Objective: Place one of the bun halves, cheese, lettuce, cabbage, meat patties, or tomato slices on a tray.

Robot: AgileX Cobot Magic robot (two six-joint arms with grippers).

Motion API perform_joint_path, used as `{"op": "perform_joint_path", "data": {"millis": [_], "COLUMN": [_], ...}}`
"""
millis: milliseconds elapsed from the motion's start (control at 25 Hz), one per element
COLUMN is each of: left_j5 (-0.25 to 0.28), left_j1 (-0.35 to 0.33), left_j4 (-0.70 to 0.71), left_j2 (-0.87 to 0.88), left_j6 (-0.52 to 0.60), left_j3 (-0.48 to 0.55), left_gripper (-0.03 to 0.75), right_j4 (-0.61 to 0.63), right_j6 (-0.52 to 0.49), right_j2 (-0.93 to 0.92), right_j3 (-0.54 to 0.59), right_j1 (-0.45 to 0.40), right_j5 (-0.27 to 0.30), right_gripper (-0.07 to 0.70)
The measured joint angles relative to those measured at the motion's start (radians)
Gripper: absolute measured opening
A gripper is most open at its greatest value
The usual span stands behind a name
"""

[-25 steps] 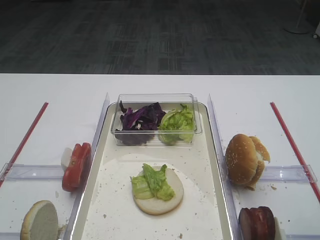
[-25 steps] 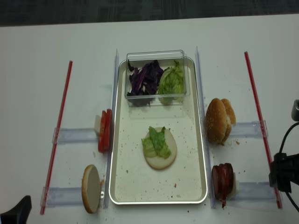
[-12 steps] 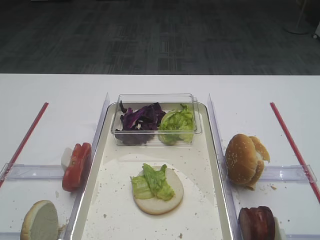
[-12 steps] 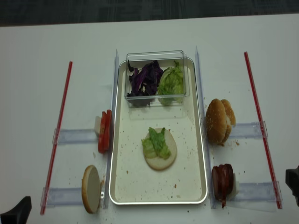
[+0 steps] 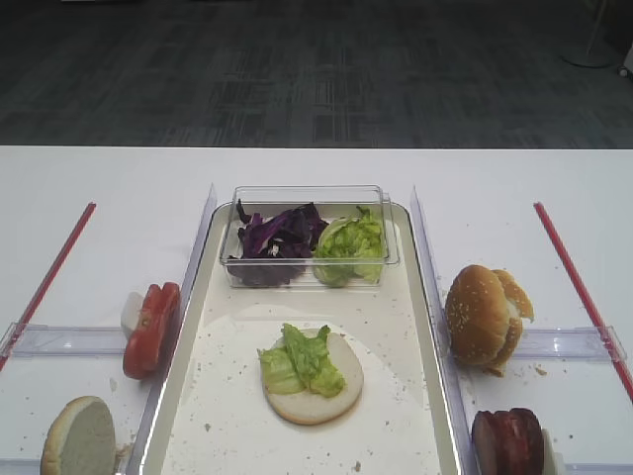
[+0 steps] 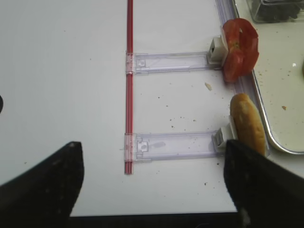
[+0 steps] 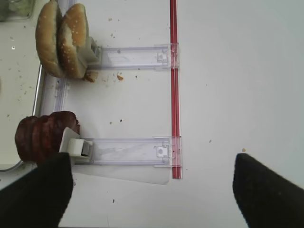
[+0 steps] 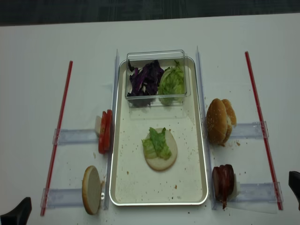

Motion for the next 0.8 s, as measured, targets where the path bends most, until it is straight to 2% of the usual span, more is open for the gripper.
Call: {"op": "perform_joint_path", "data": {"millis": [480, 800], "left_j5": [0.0, 0.0], "left_j1": [0.0, 0.0], "left_j4": [0.0, 0.0], "left_j2": [0.0, 0.0], "left_j6": [0.0, 0.0], "left_j3": [0.0, 0.0], "left_gripper": [0.554, 0.554], "right_j4": [-0.031, -0.034], "right_j6": [0.02, 0.02], "right_j2": [-0.333, -0.349], "right_j3": [0.0, 0.0], "right_j1": [0.0, 0.0], "right_j5": [0.015, 0.02], "right_gripper": [0.692, 0.692]}}
